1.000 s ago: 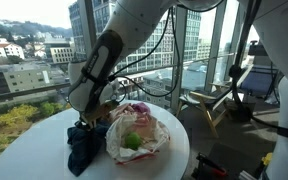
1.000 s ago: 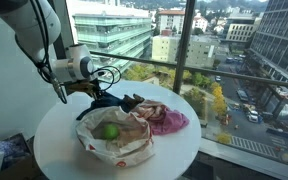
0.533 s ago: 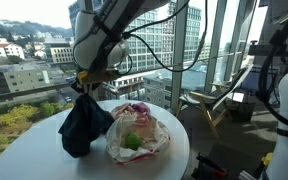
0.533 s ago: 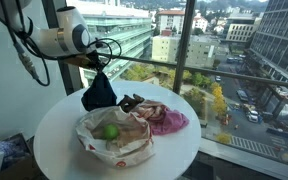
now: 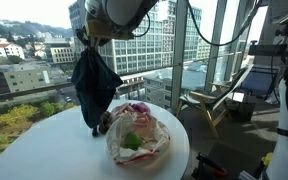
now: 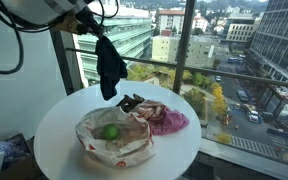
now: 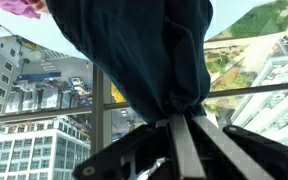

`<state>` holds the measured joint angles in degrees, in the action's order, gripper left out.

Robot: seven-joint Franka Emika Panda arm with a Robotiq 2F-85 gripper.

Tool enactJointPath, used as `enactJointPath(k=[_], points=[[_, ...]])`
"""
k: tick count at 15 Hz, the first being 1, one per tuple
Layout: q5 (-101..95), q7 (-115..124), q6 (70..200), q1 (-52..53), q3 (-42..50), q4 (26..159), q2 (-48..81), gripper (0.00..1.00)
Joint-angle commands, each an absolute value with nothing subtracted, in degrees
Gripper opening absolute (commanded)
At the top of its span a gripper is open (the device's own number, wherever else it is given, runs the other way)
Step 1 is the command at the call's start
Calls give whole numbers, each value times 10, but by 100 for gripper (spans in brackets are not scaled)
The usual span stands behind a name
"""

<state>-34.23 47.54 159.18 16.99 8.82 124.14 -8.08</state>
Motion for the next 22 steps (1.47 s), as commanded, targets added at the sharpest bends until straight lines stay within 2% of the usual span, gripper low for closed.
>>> enactJointPath(k=[1, 6, 7, 8, 16, 22], points=[[-442, 572, 1585, 139, 71, 1301, -201, 5], [-488, 623, 1532, 109, 63, 1374, -304, 5], [-441, 594, 1540, 44, 12, 1391, -311, 5], [-433, 595, 1535, 31, 6, 1405, -317, 5], [-340, 553, 1486, -54, -52, 1512, -330, 5], [-260, 451, 1401, -42, -75, 1522, -272, 4]])
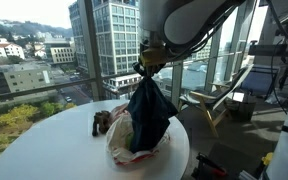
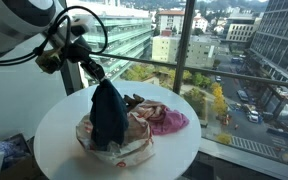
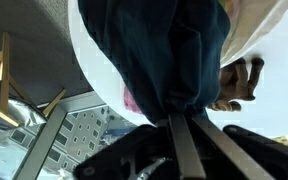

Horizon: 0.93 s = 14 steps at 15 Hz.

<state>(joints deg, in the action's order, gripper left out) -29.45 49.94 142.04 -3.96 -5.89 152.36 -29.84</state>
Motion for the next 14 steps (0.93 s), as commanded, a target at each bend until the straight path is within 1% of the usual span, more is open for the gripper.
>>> enactJointPath(k=[1, 4, 6, 8, 10, 14], points=[[-244, 433, 1395, -38, -76, 1522, -252, 4], [-219, 396, 1382, -34, -85, 1515, -193, 4], [-235, 396, 1391, -40, -96, 1502, -146, 4], [-287, 432, 1413, -51, -112, 1485, -107, 6], [-356, 469, 1429, -49, -120, 1466, -87, 5], [-477, 550, 1464, -30, -108, 1423, -58, 5]])
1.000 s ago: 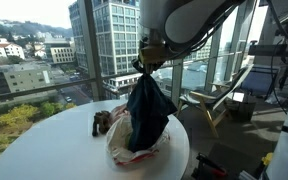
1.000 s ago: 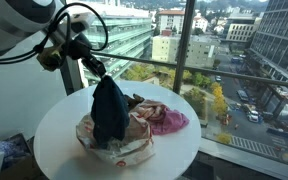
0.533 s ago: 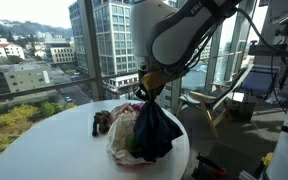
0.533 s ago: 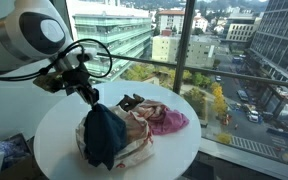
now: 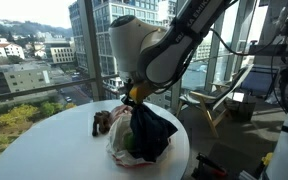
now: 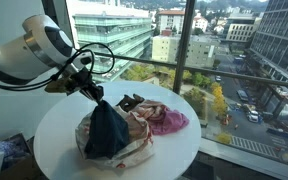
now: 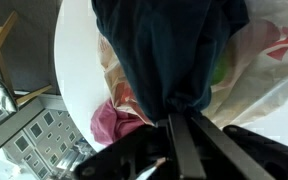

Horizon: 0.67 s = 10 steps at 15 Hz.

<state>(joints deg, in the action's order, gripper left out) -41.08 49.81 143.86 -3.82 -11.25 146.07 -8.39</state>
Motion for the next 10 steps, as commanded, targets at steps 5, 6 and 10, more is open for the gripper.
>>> enactJointPath(k=[5, 6, 10], points=[[-521, 623, 1573, -47, -101, 1420, 37, 4], [-547, 653, 1583, -50, -98, 1419, 56, 4], [-655, 728, 1632, -44, -68, 1391, 135, 2]])
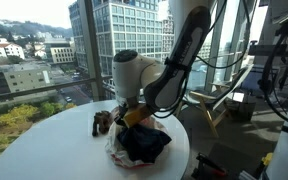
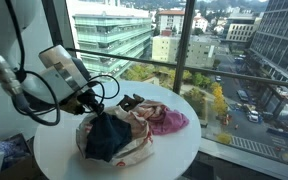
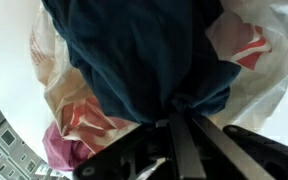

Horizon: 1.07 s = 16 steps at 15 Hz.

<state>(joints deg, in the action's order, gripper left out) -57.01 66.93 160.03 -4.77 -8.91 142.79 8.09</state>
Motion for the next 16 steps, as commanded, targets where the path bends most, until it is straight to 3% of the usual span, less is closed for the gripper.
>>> enactJointPath(k=[1, 2, 3, 5, 12, 13, 14, 16], points=[[-692, 746, 1631, -39, -60, 1380, 152, 2], [-716, 756, 1628, -38, -55, 1372, 167, 2], [-724, 754, 1630, -41, -56, 1370, 177, 32], [-708, 729, 1639, -50, -62, 1371, 185, 37], [-581, 549, 1562, -65, -92, 1425, 61, 91], [-541, 502, 1561, -32, -60, 1437, 41, 97], [-517, 465, 1565, -67, -94, 1447, 28, 100], [-451, 371, 1614, -38, -63, 1476, 10, 100]])
